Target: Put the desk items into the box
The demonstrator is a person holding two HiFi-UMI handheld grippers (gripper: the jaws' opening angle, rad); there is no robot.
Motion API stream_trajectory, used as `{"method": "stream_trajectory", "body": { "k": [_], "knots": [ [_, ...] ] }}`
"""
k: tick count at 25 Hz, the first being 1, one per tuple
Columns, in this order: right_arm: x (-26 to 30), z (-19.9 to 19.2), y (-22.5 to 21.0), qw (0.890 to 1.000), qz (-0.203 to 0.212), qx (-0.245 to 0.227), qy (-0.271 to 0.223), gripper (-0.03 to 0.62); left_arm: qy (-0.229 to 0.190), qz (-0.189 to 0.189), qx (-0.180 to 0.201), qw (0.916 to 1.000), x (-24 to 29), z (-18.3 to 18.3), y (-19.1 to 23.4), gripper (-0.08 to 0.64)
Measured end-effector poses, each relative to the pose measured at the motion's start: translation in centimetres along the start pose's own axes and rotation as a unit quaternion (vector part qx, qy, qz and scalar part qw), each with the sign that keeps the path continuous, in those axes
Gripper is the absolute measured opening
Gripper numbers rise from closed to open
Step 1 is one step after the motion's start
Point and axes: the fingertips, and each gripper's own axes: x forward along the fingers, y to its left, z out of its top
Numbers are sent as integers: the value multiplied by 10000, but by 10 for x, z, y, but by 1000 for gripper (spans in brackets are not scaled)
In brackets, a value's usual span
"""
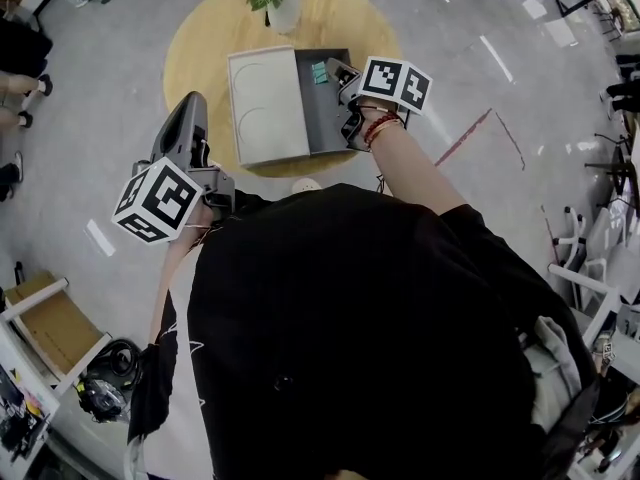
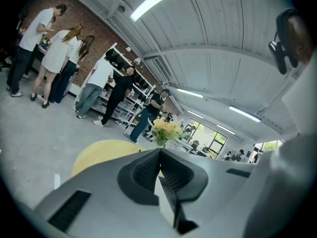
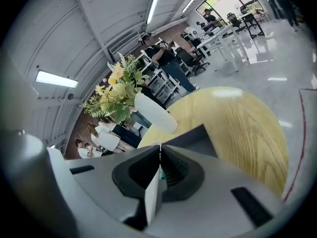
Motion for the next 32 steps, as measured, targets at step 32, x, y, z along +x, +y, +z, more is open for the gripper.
{"method": "stream_trajectory", "body": {
  "k": [32],
  "knots": [
    [51,-42,-18,9952,-184,-299,914,14,-280,929,-152,9952,-40,4,40,9]
  ]
}}
